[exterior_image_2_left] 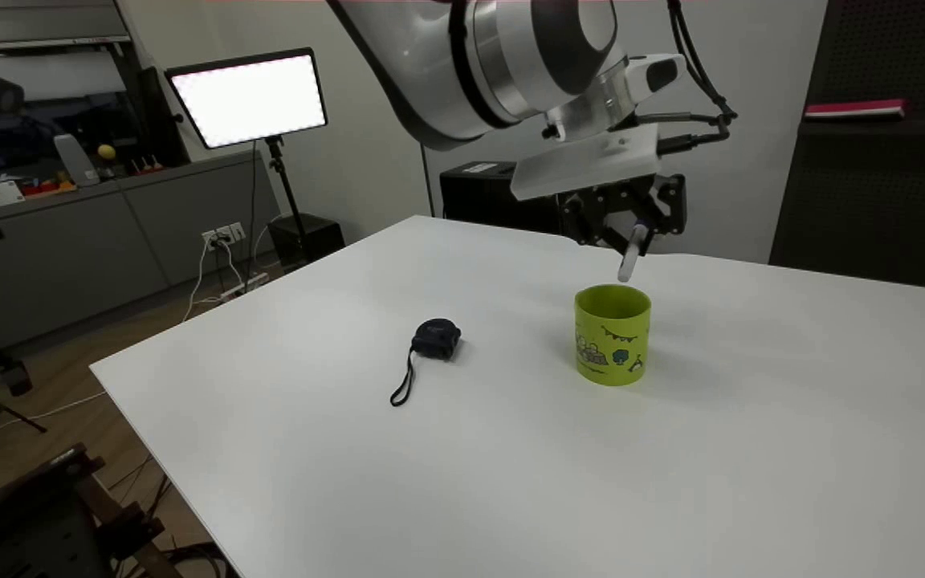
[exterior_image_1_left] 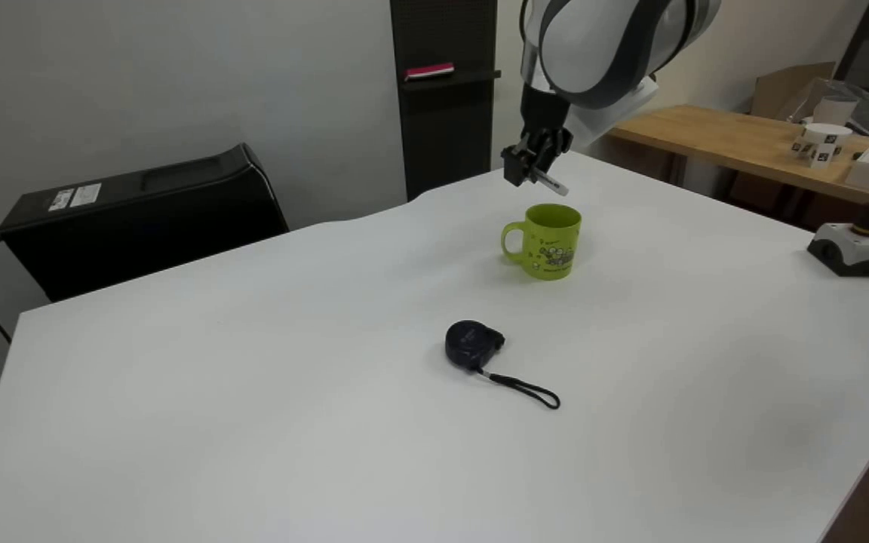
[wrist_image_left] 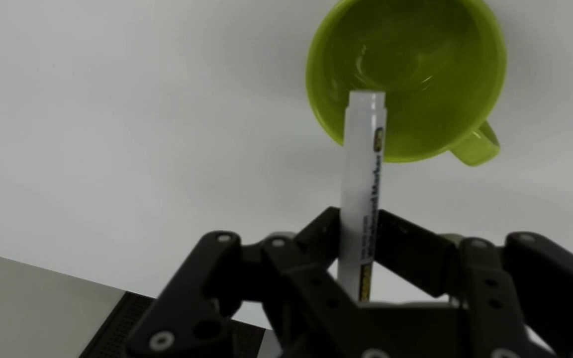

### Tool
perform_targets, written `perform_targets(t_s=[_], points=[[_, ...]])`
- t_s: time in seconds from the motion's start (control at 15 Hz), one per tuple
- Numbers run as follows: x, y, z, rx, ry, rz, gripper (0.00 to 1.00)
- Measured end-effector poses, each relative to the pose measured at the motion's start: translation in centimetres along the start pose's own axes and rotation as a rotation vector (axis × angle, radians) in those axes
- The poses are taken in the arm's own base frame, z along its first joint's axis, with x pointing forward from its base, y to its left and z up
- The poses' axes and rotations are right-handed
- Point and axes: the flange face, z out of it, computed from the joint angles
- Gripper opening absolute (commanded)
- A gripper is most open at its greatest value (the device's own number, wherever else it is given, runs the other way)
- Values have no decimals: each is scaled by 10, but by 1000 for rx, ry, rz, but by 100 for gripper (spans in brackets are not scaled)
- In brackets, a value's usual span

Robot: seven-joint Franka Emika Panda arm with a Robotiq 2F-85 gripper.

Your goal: Put the marker into the mug.

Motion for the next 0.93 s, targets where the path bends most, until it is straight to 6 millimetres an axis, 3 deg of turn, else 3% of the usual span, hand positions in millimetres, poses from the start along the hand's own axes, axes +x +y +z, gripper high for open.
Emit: perform_targets(t_s=[0.47,0.93], points=[[-8,-5,17,-19,78,4,5],[-18,-14,19,-51,163,38,5]])
